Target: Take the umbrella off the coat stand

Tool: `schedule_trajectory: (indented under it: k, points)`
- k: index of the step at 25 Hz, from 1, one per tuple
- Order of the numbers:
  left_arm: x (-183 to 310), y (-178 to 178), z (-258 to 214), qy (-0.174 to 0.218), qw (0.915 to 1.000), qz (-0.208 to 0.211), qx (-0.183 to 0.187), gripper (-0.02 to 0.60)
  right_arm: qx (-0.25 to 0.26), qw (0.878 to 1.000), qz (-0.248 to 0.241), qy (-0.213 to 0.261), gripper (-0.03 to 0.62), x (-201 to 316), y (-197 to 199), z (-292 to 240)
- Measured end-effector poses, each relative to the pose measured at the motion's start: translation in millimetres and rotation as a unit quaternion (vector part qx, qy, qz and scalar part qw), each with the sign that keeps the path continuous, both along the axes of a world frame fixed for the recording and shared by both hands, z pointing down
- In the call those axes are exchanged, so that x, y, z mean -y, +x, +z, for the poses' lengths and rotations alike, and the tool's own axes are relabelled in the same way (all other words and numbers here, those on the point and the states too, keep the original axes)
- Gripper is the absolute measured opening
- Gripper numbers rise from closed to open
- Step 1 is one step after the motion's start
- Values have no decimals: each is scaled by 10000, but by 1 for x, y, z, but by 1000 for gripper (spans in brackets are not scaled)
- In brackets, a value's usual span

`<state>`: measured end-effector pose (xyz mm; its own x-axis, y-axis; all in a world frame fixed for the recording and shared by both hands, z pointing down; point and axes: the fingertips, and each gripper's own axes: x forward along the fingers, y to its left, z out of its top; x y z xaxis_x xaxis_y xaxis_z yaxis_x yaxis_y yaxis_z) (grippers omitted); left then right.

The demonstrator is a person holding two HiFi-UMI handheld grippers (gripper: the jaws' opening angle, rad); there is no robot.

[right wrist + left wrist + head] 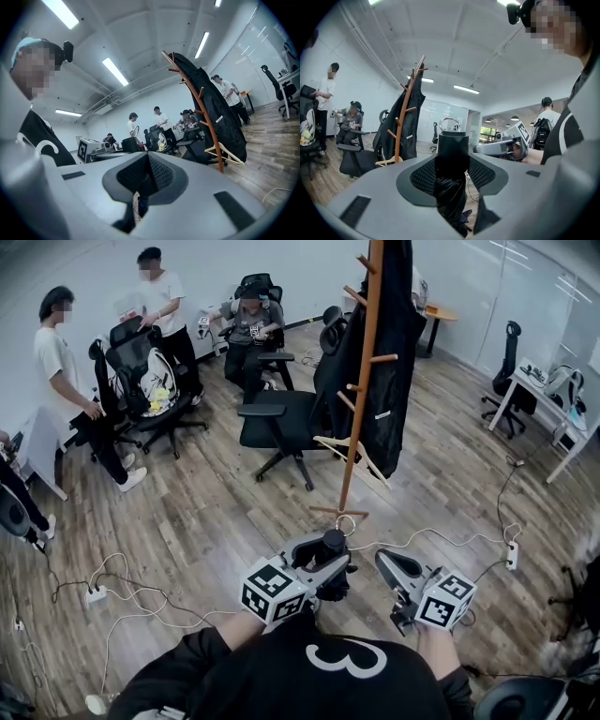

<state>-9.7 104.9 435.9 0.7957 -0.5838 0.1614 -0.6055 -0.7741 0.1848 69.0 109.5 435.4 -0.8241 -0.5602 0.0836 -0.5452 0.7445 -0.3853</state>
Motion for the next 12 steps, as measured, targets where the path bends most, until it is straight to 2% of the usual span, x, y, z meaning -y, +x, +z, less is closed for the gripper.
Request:
schedule_trajectory:
  k: [7, 12]
  points:
    - [-6, -3, 4, 52, 9999, 90, -67, 209, -126, 9999, 59, -19, 25, -8, -4, 9]
    - [-1, -4, -7, 94, 9997, 210, -104, 209, -99, 9997, 207, 84, 25, -7, -4, -5]
